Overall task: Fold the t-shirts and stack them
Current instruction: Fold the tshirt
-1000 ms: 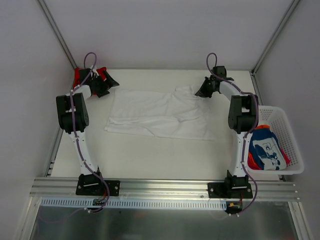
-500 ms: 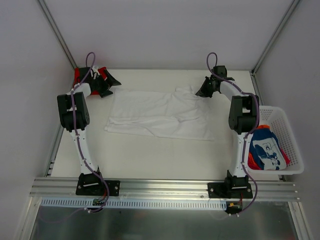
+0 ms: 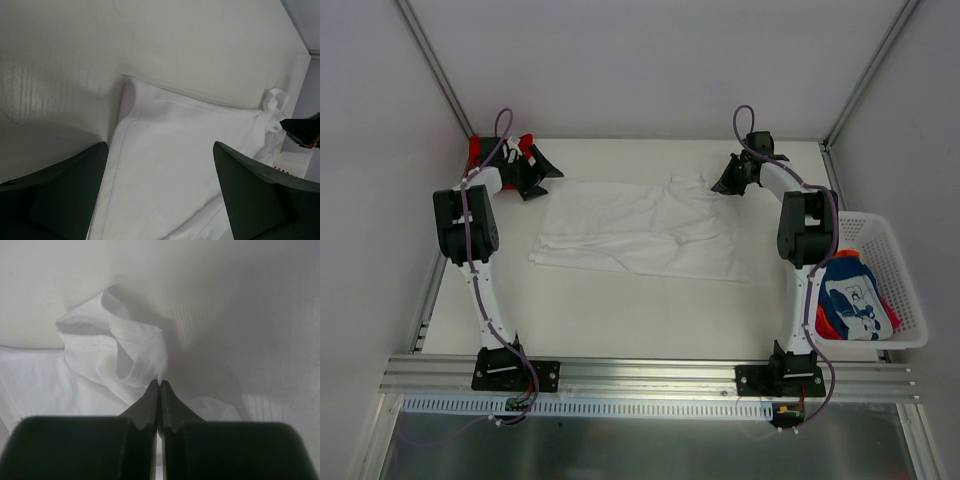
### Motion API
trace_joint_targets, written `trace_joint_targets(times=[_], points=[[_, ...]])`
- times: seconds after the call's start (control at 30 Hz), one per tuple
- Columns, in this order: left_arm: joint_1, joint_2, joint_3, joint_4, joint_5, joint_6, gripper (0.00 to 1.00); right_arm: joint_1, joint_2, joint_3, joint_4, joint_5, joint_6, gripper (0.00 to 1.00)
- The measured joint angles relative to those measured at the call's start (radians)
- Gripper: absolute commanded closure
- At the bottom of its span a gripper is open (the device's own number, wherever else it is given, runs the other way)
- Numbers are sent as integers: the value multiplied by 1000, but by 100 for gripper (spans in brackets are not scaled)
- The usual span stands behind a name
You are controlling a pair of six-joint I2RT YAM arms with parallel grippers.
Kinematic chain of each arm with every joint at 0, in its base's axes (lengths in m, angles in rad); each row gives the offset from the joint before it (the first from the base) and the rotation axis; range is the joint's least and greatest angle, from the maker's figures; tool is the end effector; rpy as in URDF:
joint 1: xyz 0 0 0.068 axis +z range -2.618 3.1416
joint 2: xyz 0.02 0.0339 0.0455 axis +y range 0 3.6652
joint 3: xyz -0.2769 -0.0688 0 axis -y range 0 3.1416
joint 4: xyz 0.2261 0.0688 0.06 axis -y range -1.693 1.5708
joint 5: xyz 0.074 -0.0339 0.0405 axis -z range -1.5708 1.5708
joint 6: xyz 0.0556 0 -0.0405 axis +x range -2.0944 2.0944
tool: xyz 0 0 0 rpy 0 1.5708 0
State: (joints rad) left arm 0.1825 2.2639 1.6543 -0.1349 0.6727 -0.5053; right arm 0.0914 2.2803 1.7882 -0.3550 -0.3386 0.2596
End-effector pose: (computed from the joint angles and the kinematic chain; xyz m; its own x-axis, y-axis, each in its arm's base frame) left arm 0.5010 0.0572 0.1666 -0.7325 -0.5202 -0.4391 -0.0525 0.6863 -0.7254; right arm 0.5079 0.0651 0.1749 -0.7996 0.1698 -0.5761 -0.1033 0.9060 0.4105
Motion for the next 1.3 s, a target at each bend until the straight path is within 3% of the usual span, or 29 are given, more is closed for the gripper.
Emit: trace_joint_targets(times=[0.6,0.7,0.77,0.9,0.97,1.27,1.3], points=[[-40,39,77,-79,8,24,21,0,-7,0,0,9,-3,100],[-40,40,79,-85,6,25,29,0,-7,0,-1,9,-3,99],[-40,42,79,-91,3,26,41,-1,-7,0,-1,9,-3,99],[-40,55,79,-104,0,24,55,-2,-7,0,-1,9,-3,100],[-40,58,79,-110,-5,25,68,-2,-8,0,-1,9,-3,99],[-40,73,79,-127,-14,23,87,-3,-8,-1,-1,9,-10,99],[-40,73,79,-129,-18,22,96,-3,-8,-2,0,9,-10,100]])
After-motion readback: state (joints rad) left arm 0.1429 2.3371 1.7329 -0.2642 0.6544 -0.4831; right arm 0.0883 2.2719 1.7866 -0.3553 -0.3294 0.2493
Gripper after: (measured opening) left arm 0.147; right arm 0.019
